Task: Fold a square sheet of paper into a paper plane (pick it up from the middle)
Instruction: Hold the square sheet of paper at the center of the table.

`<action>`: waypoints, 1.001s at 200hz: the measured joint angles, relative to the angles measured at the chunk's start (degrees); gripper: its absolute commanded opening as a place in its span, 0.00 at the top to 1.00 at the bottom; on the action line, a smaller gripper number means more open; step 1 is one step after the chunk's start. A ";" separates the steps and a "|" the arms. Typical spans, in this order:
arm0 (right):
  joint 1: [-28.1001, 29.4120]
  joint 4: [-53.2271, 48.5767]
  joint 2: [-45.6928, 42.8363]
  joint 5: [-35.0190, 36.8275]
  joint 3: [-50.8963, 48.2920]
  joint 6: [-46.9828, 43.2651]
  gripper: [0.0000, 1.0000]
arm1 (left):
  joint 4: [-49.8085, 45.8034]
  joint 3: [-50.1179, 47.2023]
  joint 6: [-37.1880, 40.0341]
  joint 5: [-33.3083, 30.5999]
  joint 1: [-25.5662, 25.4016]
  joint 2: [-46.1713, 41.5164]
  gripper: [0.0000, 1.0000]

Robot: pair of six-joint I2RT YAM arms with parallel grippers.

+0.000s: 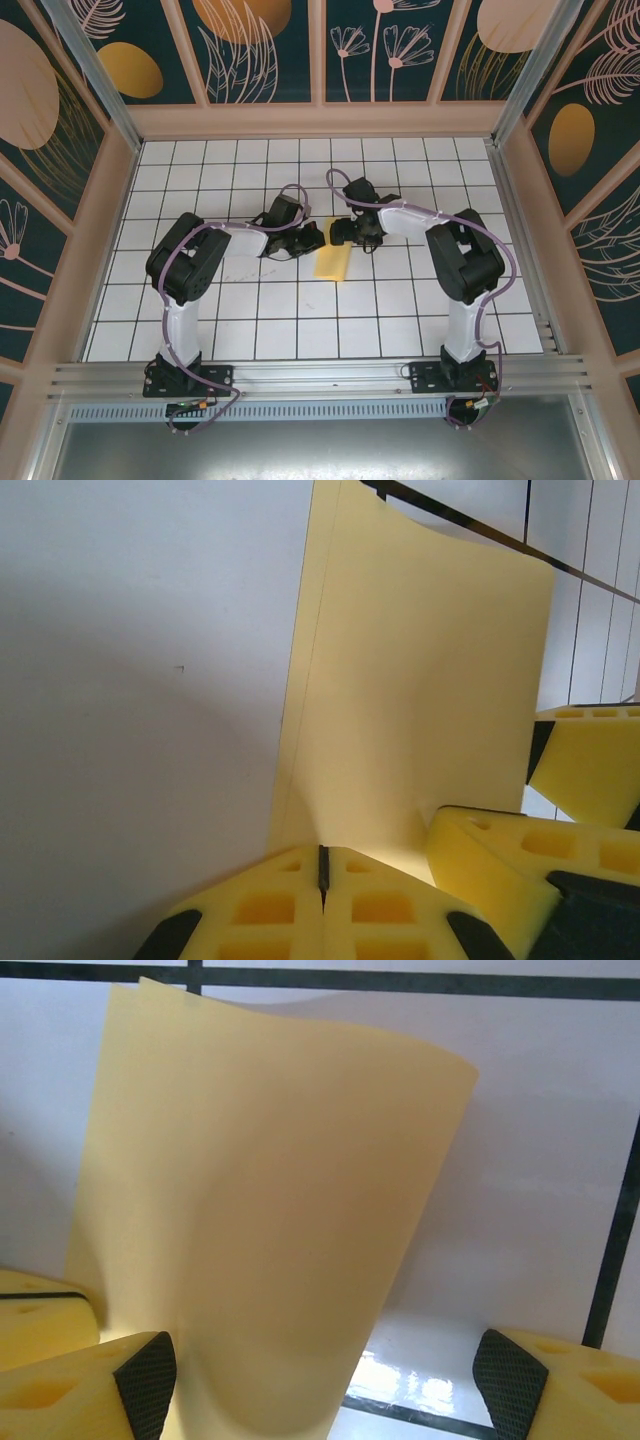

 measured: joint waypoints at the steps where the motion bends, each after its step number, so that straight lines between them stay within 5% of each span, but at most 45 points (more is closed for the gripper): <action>1: 0.00 0.20 -0.17 -0.11 -0.13 0.26 0.16 | 0.02 0.00 0.00 0.00 -0.02 0.00 1.00; 50: -2.56 6.08 -8.50 -6.12 -7.78 8.24 0.18 | 0.00 0.00 0.02 -0.02 -0.02 0.00 1.00; 84: -2.82 9.44 -12.17 -9.16 -11.06 12.15 0.30 | 0.00 0.00 0.02 0.00 -0.02 0.00 1.00; 134: -2.27 9.35 -11.28 -8.72 -12.33 13.64 0.50 | 0.02 0.00 0.02 0.02 -0.02 0.00 1.00; 200: -0.68 5.95 -6.43 -6.23 -10.43 12.04 0.53 | -0.92 -0.02 0.24 -0.63 -0.04 -0.70 0.94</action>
